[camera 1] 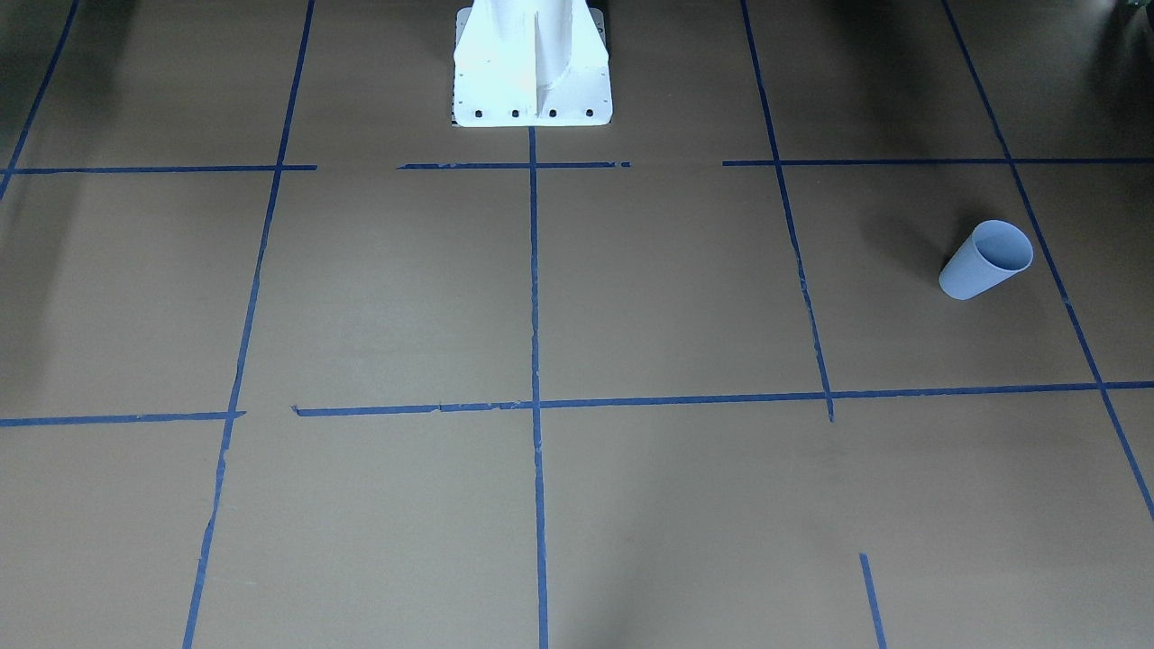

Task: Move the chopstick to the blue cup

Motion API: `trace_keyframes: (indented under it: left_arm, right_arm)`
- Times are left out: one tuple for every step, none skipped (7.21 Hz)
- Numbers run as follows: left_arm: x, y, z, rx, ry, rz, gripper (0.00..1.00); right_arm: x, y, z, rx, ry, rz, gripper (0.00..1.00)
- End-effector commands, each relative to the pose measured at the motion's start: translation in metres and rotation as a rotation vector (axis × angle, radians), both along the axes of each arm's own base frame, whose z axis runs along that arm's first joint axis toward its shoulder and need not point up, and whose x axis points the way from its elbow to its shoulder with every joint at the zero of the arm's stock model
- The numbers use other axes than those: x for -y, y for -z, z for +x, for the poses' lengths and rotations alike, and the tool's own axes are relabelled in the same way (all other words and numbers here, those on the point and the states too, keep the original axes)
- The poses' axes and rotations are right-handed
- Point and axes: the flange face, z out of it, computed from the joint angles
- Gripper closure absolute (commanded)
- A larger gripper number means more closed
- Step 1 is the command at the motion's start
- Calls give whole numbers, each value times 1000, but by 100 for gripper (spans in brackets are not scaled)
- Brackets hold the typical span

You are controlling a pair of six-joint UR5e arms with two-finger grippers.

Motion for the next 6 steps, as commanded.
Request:
trace_keyframes:
  left_arm:
    - [-3, -1, 0, 1, 3, -7, 0]
    - [-1, 0, 1, 0, 3, -4, 0]
    - [0, -6, 1, -2, 25, -41, 0]
    - [0, -4, 3, -1, 28, -43, 0]
    - [-1, -2, 4, -2, 27, -39, 0]
    - [2, 2, 4, -1, 24, -14, 0]
  right_arm:
    - [3, 0, 0, -1, -1, 1, 0]
    - [4, 5, 0, -3, 0, 12, 0]
    - [-1, -2, 0, -3, -1, -5, 0]
    - [-1, -2, 0, 2, -3, -9, 0]
    - [-3, 0, -3, 41, -5, -8, 0]
    - [-7, -2, -4, 61, -8, -14, 0]
